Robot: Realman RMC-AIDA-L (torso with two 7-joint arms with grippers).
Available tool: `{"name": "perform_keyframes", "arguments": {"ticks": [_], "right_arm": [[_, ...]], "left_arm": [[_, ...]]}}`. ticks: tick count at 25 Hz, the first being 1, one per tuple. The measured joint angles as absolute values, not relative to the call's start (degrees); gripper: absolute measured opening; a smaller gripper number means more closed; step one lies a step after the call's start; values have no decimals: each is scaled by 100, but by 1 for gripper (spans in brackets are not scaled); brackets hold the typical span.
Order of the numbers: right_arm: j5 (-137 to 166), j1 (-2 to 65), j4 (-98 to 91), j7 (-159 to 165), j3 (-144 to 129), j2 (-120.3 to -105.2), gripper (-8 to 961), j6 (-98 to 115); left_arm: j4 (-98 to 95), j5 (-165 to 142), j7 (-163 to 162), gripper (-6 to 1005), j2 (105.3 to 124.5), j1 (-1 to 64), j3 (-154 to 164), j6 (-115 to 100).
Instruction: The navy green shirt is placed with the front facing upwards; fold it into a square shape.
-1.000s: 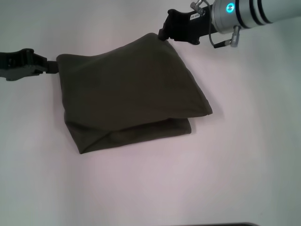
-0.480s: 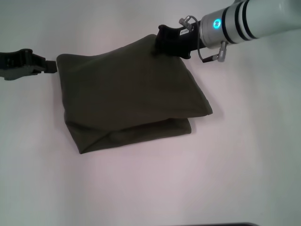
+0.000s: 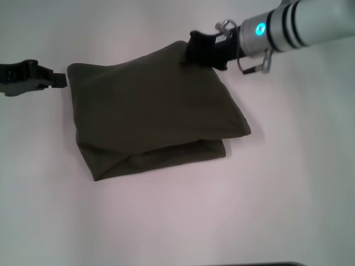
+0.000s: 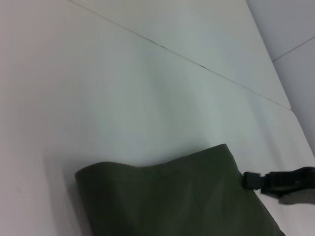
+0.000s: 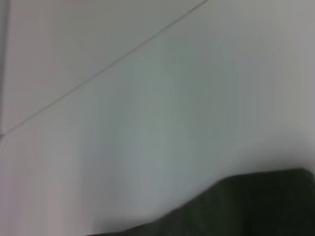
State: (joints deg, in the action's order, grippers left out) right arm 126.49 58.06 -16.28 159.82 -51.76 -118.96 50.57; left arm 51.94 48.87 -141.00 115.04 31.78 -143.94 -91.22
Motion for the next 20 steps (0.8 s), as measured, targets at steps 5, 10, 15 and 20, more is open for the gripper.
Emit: {"name": "perform_keyframes", "arguments": {"ticks": [5,10,15,20], "right_arm": [[12600,5586,-2313,16044,-5097,-11623,2,6192],[12648,5483,-2281,15983,-5247,-11565,2,6806],[12666,5356,-2292,15859,-5587,-11711,2,7290],[12675,5177,-2435,15837,-5664,-11670,2,7756]], "left_arm": [[5196,4891,-14145,6,11507,3173,-14411,-9150],[5172,4891,-14185,6,11506,3192,-14402,-9134],[5168,4890,-14226,7,11467,3211,-14377,-9298],[5167,4904,-14219,8,11446,3163,-14414,-9895]]}}
